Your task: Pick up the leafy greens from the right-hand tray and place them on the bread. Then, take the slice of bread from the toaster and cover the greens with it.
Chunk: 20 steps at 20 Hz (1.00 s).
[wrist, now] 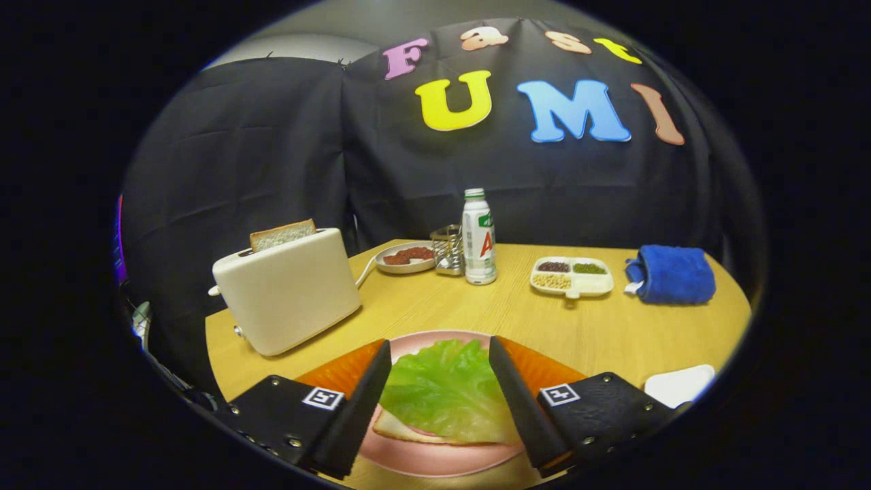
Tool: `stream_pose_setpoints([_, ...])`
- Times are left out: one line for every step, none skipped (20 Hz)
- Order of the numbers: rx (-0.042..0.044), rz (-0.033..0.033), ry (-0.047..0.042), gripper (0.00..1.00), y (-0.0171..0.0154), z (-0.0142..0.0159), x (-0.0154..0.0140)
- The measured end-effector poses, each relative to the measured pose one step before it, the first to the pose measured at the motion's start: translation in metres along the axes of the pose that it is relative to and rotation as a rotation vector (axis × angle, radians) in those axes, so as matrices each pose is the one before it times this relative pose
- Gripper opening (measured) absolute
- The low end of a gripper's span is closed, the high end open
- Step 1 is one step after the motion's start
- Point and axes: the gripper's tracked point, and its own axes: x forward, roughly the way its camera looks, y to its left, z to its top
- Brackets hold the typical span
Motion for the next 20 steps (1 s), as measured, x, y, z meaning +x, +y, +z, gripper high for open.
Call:
stream_pose_setpoints([-0.03128, -0.04817, -0.04084, 0.96, -0.01081, 0.01248, -0.00657])
stream_pose_setpoints([-0.02464, -0.03345, -0.03893, 0.95, -0.00768, 0.01092, -0.00405])
stream_pose_setpoints([-0.01299, -0.02029, -0.02966, 0.95, -0.00454, 0.01149, -0.00523])
stream_pose_setpoints([-0.0027, -0.01477, -0.02762, 0.95, -0.00271, 0.01007, -0.00522])
stream_pose_setpoints([0.00222, -0.01068, -0.02206, 0.95, -0.00195, 0.00973, -0.00494])
stream_pose_setpoints([0.0024, -0.00941, -0.02388, 0.95, -0.00183, 0.01053, -0.00572])
stream_pose_setpoints([-0.00975, -0.01448, -0.0219, 0.95, -0.00322, 0.01096, -0.00422])
stream_pose_setpoints([-0.02648, -0.02693, -0.01891, 0.95, -0.00721, 0.00911, -0.00349])
stream_pose_setpoints([-0.0361, -0.02754, -0.025, 0.95, -0.00679, 0.01185, -0.00336])
stream_pose_setpoints([-0.0261, -0.0206, -0.02423, 0.95, -0.00367, 0.00973, -0.00469])
stream_pose_setpoints([-0.01092, 0.00025, -0.01985, 0.95, 0.00289, 0.00896, -0.00422])
stream_pose_setpoints([-0.00518, 0.01421, -0.01099, 0.95, 0.00787, 0.00566, -0.00187])
stream_pose_setpoints([0.00003, 0.01885, -0.00263, 0.95, 0.00878, 0.00437, -0.00186])
stream_pose_setpoints([0.0047, 0.03, -0.00108, 0.95, 0.01064, 0.00457, -0.00065])
stream_pose_setpoints([0.00713, 0.03302, -0.00084, 0.95, 0.01175, 0.00527, -0.00031])
stream_pose_setpoints([0.00703, 0.02958, -0.0028, 0.95, 0.01223, 0.00748, 0.00179])
stream_pose_setpoints([0.00791, 0.02891, -0.00473, 0.95, 0.01124, 0.00656, 0.00133])
stream_pose_setpoints([0.00904, 0.02831, -0.00809, 0.95, 0.013, 0.0063, 0.00499])
stream_pose_setpoints([0.00934, 0.02638, -0.0042, 0.95, 0.01266, 0.00469, 0.00447])
stream_pose_setpoints([0.0077, 0.02849, -0.00153, 0.95, 0.01284, 0.00309, 0.00559])
